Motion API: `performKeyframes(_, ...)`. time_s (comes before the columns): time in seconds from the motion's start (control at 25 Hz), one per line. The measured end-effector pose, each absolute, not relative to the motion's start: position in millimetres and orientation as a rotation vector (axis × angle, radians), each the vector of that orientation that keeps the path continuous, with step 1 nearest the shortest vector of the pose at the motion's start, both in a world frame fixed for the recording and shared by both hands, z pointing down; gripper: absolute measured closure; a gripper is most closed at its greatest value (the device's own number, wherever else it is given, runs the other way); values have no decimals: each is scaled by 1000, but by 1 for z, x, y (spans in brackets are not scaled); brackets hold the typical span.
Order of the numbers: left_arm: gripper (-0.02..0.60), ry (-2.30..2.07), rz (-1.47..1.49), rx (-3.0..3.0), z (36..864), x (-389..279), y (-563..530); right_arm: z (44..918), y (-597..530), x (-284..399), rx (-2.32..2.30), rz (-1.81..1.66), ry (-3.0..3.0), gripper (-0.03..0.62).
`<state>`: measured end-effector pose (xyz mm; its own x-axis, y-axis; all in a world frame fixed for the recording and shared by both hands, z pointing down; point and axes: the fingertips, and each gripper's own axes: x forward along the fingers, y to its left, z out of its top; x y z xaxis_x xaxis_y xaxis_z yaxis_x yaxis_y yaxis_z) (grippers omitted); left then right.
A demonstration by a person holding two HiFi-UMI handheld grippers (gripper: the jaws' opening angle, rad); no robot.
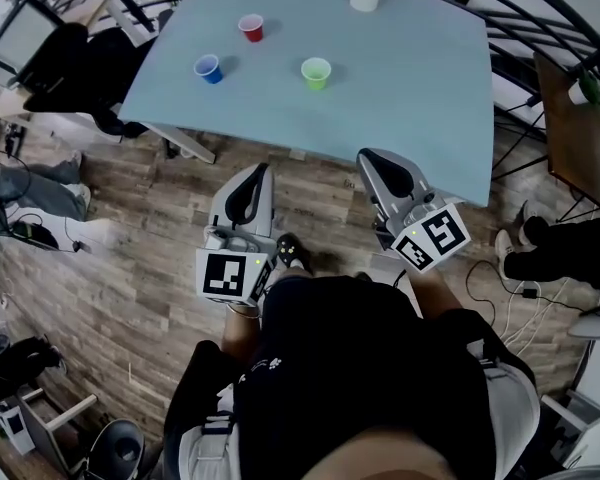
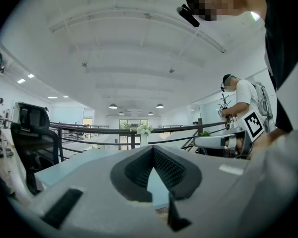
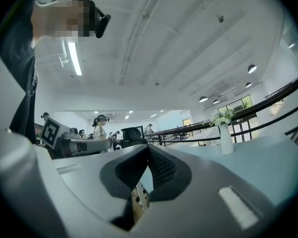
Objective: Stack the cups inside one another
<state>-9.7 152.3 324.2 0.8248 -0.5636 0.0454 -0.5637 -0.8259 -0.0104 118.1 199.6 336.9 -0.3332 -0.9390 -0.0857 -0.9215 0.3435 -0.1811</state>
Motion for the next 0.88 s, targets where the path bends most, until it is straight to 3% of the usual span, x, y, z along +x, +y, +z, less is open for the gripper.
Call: performKeyframes(0.88, 589, -812, 81, 3011, 327, -69, 45, 340, 96, 67, -1851, -148, 2365, 583)
